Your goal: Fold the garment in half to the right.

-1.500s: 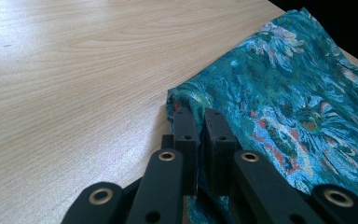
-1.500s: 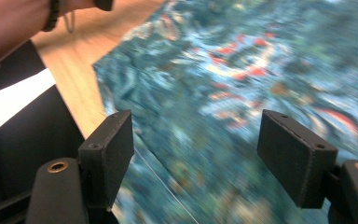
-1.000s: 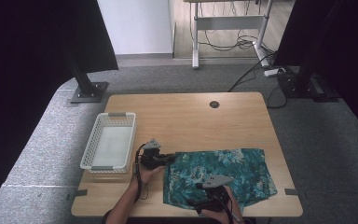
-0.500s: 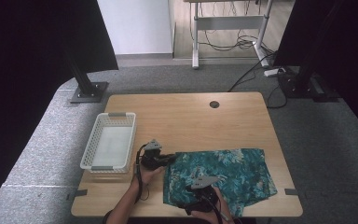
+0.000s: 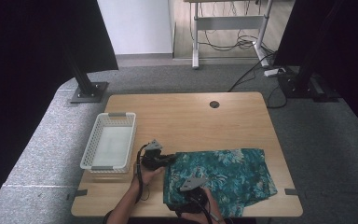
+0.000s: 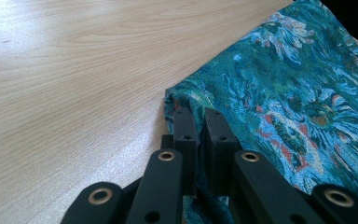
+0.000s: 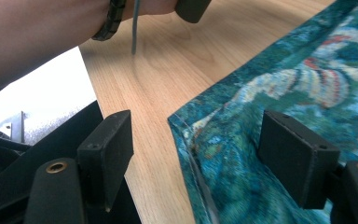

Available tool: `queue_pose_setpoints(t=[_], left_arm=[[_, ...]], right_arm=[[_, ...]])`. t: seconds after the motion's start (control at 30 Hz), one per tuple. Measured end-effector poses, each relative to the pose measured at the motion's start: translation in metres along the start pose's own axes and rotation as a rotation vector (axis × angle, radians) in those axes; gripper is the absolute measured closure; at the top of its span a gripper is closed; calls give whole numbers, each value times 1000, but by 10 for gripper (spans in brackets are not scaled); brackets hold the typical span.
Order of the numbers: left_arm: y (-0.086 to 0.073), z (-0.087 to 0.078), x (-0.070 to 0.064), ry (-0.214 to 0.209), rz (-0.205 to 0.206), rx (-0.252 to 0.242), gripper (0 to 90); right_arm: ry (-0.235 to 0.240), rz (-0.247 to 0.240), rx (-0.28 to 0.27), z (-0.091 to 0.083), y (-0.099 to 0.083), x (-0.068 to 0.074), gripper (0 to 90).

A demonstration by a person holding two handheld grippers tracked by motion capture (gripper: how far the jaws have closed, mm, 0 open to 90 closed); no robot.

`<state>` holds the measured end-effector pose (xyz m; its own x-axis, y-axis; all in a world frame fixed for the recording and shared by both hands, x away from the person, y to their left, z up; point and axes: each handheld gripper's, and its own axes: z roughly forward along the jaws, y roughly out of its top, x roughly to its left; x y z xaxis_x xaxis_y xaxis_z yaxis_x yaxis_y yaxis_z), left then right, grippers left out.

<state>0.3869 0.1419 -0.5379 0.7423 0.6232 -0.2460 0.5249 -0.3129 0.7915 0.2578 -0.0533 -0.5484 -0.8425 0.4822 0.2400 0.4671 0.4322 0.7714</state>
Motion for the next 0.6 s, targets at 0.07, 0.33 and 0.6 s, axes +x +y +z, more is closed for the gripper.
queue_pose_setpoints(t=[0.07,0.33,0.6], left_arm=[[0,0,0,0,0,0,840],[0,0,-1,2,3,2,840],[0,1,-1,1,4,2,840]], right_arm=[[1,-3,4,4,1,2,258],[-8,-10,19,14,3,7,247],[-11,-5,21,19,4,9,244]])
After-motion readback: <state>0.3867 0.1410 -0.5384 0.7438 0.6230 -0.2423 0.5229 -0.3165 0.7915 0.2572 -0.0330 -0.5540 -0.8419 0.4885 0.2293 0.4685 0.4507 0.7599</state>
